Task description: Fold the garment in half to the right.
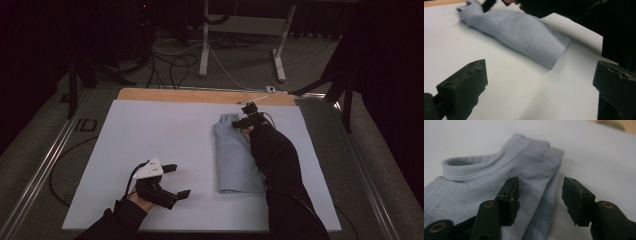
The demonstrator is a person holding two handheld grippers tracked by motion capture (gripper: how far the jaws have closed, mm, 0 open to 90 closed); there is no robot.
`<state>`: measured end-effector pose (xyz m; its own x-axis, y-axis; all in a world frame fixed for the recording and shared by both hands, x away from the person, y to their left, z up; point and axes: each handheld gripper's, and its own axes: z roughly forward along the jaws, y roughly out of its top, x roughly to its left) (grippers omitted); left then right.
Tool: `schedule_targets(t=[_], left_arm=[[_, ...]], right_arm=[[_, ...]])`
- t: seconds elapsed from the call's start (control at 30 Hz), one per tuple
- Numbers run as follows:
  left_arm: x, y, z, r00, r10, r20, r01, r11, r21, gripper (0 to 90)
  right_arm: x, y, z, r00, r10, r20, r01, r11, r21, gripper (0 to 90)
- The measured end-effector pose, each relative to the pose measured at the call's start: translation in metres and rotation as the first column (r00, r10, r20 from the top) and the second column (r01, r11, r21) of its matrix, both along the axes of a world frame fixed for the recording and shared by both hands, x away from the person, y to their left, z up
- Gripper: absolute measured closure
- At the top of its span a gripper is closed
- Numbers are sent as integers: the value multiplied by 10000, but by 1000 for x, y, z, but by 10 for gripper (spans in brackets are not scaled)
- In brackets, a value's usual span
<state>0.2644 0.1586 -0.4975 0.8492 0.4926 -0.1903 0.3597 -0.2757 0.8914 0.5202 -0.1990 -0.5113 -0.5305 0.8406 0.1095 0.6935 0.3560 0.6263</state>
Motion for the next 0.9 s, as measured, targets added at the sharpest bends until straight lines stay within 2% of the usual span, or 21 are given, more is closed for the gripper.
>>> schedule_targets(t=[0.07,0.13,0.23,0.33,0.37,0.5,0.67,0.73,0.83,0.9], left_arm=[[-2,5,-6,9999,96,65,-96,9999,34,3],[-4,9,-12,9997,232,126,-234,9996,134,3],[-5,14,-18,9994,353,69,-353,9994,-5,3],[-4,20,-22,9982,598,-25,-598,9982,-96,3],[-4,21,-22,9979,650,-40,-650,9978,-153,3],[-7,25,-16,9966,730,386,-712,9963,-476,3],[-11,28,-8,9916,850,975,-763,9930,-904,3],[-11,28,-7,9890,931,1150,-846,9934,-769,4],[-11,27,-9,9880,1045,1136,-1001,9940,-435,3],[-11,27,-10,9881,1043,1133,-1004,9942,-390,3]], right_arm=[[0,1,-5,9998,29,-171,-31,9999,-120,484],[1,0,-5,9997,127,-213,-127,9999,12,537],[0,2,-5,9992,320,-226,-318,9995,69,654],[-2,4,-1,9987,493,-102,-496,9984,-265,841],[-3,4,1,9986,526,31,-524,9981,-333,856],[-7,6,10,9951,830,535,-814,9962,-303,869],[-8,9,21,9905,789,1129,-841,9955,429,870],[-8,10,24,9885,584,1397,-701,9943,801,870],[-6,13,22,9883,396,1474,-492,9968,623,870],[-4,13,17,9911,311,1295,-386,9977,557,870]])
